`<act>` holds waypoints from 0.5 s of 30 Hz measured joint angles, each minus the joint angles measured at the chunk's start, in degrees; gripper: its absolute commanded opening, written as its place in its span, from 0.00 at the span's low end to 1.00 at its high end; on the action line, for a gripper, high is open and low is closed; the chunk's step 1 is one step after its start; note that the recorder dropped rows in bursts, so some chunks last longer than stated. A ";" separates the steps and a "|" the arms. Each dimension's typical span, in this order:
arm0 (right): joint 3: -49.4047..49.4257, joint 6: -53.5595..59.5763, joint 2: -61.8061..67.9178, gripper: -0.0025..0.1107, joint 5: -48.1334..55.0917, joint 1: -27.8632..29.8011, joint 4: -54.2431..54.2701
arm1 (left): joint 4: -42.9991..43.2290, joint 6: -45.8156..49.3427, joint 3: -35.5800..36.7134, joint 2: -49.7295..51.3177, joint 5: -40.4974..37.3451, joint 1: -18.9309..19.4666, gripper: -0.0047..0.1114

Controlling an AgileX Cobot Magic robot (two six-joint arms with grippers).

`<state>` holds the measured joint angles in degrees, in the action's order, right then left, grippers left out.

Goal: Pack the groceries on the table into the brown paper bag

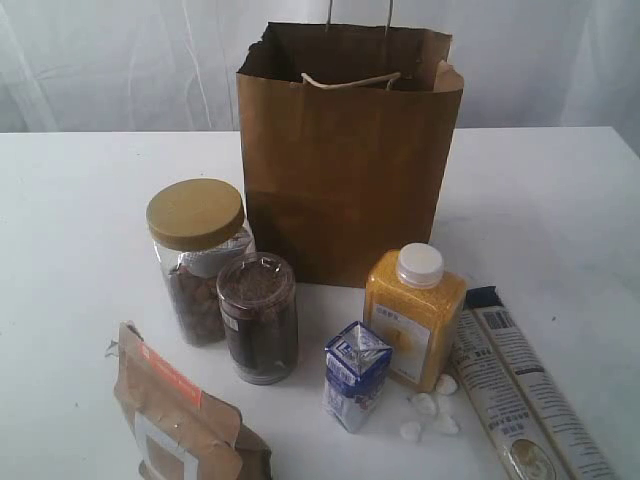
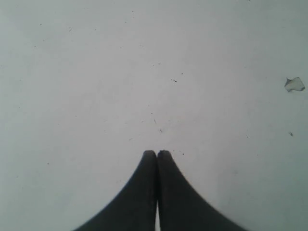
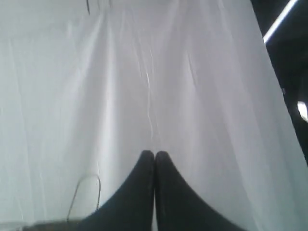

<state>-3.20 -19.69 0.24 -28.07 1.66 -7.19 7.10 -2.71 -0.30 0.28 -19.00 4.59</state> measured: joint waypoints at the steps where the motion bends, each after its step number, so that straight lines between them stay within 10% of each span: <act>1: -2.36 1.04 0.14 0.02 -1.27 0.00 0.00 | 0.00 0.00 0.00 0.00 0.00 0.00 0.04; 15: -34.31 4.46 27.60 0.02 -3.65 0.00 -0.35 | 0.00 0.00 0.00 0.00 0.00 0.00 0.04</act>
<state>-37.51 -15.23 27.84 -31.72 1.66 -7.53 7.10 -2.71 -0.30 0.28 -19.00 4.59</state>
